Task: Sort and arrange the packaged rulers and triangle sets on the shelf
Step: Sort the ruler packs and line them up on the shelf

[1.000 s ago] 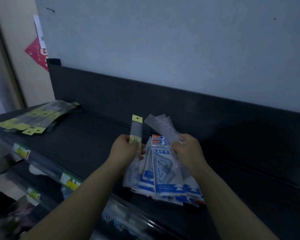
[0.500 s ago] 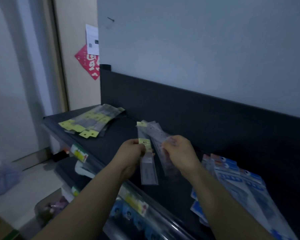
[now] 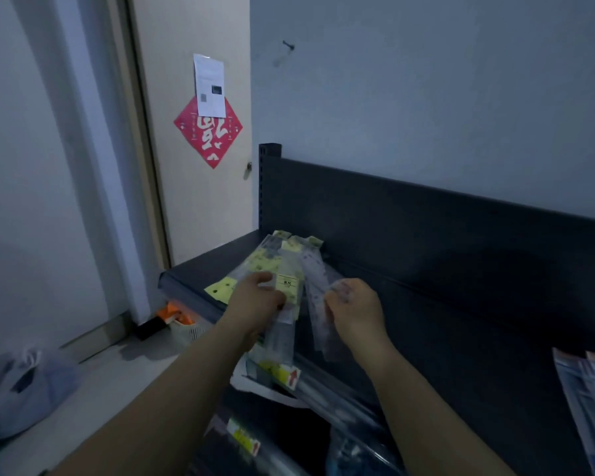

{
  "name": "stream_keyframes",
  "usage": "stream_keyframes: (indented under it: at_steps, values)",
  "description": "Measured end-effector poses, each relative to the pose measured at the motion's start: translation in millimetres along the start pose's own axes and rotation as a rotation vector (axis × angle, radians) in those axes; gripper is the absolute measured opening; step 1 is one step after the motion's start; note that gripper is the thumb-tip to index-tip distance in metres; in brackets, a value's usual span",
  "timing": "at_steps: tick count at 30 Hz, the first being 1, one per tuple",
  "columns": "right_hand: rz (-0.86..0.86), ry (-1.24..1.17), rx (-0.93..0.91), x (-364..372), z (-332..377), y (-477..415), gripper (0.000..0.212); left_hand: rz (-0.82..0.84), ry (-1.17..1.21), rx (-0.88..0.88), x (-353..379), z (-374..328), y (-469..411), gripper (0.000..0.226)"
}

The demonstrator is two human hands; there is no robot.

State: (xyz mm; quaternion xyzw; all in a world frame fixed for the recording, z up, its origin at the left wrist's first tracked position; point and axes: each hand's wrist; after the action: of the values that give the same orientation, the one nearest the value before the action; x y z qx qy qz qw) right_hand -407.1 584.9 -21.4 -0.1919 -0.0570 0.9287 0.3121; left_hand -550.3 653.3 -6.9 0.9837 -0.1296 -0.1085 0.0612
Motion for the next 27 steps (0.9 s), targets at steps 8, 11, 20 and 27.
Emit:
stream_keyframes:
  at_steps: [8, 11, 20, 27]
  values:
    - [-0.07, 0.133, 0.023, 39, -9, -43, 0.027, -0.055, -0.374, 0.177, -12, -3, -59, 0.052]
    - [-0.083, 0.086, 0.055, 41, -19, -58, 0.014, -0.09, -0.424, 0.246, -6, -5, -75, 0.047]
    - [0.037, 0.293, 0.081, 36, -48, -99, 0.022, -0.108, -0.549, 0.37, 13, -1, -120, 0.036]
    - [0.2, 0.605, 0.098, 37, -45, -102, 0.037, -0.088, -0.734, 0.534, 10, 3, -117, 0.034]
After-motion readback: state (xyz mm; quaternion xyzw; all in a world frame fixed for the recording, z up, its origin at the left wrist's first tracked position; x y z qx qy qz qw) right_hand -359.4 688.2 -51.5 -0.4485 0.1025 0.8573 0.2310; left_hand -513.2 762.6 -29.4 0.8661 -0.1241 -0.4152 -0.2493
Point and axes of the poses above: each hand's wrist, its own y-axis away from the middle knuckle, its own x-axis out of the palm, z = x × y, and after that the axes turned 3 degrees about -x, right-handed
